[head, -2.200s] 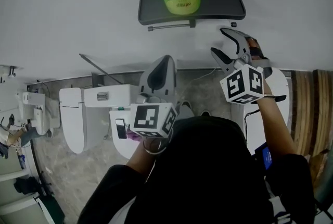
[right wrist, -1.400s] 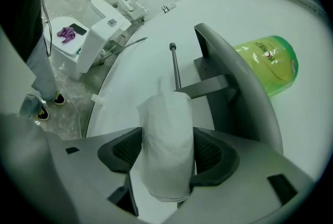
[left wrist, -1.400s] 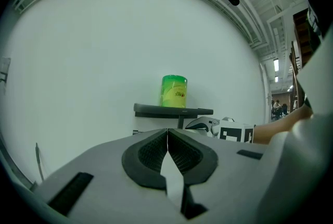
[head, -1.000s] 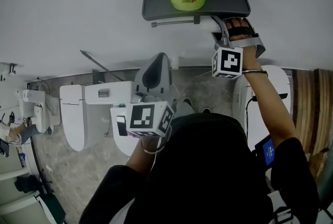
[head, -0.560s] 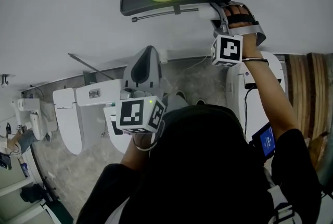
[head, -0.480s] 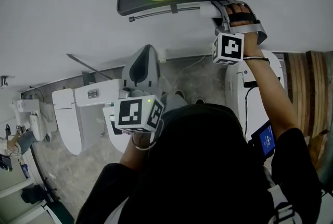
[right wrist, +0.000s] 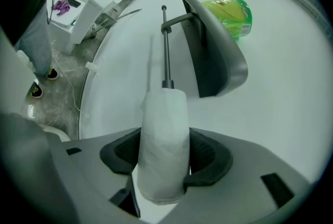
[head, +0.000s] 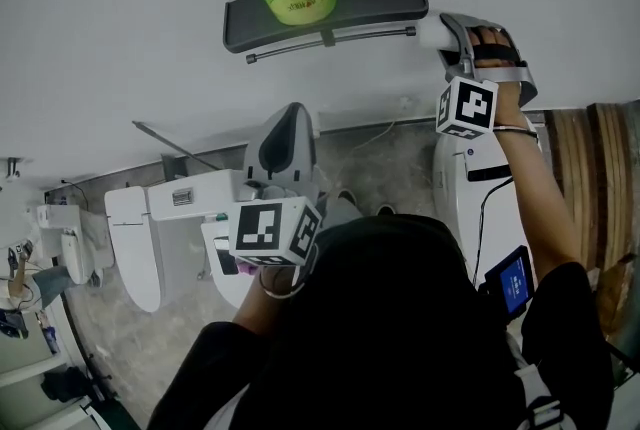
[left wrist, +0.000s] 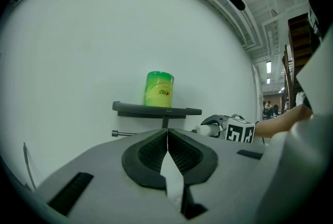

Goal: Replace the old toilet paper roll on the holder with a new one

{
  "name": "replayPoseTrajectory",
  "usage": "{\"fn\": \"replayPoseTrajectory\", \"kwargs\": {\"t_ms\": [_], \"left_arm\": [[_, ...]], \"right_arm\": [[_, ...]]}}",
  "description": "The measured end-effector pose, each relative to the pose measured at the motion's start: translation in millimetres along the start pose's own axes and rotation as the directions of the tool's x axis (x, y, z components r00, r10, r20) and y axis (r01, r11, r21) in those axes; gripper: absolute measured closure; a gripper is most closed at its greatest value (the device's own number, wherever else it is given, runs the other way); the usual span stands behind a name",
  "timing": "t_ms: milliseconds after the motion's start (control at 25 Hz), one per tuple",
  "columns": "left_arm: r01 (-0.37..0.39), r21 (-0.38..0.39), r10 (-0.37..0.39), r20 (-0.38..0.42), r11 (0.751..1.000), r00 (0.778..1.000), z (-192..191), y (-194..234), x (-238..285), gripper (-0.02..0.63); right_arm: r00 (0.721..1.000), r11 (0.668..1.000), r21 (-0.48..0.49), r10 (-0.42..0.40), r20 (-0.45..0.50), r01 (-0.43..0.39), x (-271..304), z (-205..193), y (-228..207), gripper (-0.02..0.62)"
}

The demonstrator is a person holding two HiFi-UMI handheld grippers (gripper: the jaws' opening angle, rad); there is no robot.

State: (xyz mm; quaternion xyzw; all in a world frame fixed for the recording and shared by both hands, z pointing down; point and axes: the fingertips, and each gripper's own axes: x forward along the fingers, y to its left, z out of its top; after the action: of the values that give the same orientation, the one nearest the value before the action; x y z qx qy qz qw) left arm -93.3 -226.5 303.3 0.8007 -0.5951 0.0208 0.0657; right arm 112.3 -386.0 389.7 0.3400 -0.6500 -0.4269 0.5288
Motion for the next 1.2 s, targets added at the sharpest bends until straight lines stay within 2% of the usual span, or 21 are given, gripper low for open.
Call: {"fn": "replayPoseTrajectory", "kwargs": {"t_ms": [120,320,440,560,640,680,800,880,960,1040,1120,1200], "left_arm": [[0.003,0.004,-0.003,0.004,1.000,1.000,2.7,-1.6,2.7,0.583],[0.008,0.000,-0.008,0.014,1.000,1.000,2.1,-1.9,2.3,0.583],[0.005,-0.001,-0.005,0.022,1.000,1.000,3.8,-1.4,0.3,0.583],[-0.005,-0.006,0.006,0.030,1.000,1.000,4.7,0.7,-2.9,0.583],[-0.015,-0.004,0.015,0.031,1.000,0.999,4.5,4.5,-5.0,0.583],[-0.020,-0.003,0.020,0.031,1.000,0.999,4.2,6.7,-6.2,0.583],[-0.038,-0.005,0.038,0.032,0.999,0.999,4.8,12.2,-11.3,0.583],[-0.048,-0.001,0.048,0.037,0.999,0.998,6.7,15.6,-15.4,0.583],[-0.060,-0.001,0.060,0.038,0.998,0.997,7.2,19.0,-20.2,0.583],[-0.077,-0.008,0.077,0.040,0.997,0.996,6.9,23.3,-25.3,0.583],[-0.090,-0.013,0.091,0.041,0.996,0.995,6.8,27.6,-29.1,0.583],[-0.098,-0.014,0.098,0.039,0.995,0.994,6.2,30.6,-32.0,0.583]], "right_arm": [[1.000,0.999,0.032,-0.024,-0.016,0.024,-5.4,-17.8,-15.7,0.344],[0.992,0.985,0.119,-0.125,0.004,0.124,-28.8,-26.2,-74.4,0.344],[0.980,0.964,0.201,-0.189,0.067,0.172,-47.3,-10.2,-114.5,0.344],[0.957,0.920,0.367,-0.218,0.189,0.137,-63.2,18.0,-148.2,0.344],[0.920,0.850,0.527,-0.224,0.322,0.022,-70.6,42.8,-167.7,0.344],[0.890,0.795,0.603,-0.225,0.397,-0.068,-72.6,55.5,-175.3,0.344],[0.784,0.582,0.730,-0.237,0.573,-0.358,-67.7,84.0,-187.9,0.344],[0.741,0.462,0.751,-0.253,0.622,-0.472,-58.5,93.1,-190.4,0.344],[0.726,0.378,0.761,-0.265,0.635,-0.527,-48.8,96.7,-189.0,0.344],[0.729,0.315,0.772,-0.267,0.631,-0.553,-40.3,97.3,-184.1,0.344],[0.733,0.268,0.781,-0.272,0.624,-0.565,-34.9,97.3,-178.9,0.344],[0.737,0.240,0.790,-0.285,0.613,-0.564,-31.7,97.2,-174.9,0.344]]}}
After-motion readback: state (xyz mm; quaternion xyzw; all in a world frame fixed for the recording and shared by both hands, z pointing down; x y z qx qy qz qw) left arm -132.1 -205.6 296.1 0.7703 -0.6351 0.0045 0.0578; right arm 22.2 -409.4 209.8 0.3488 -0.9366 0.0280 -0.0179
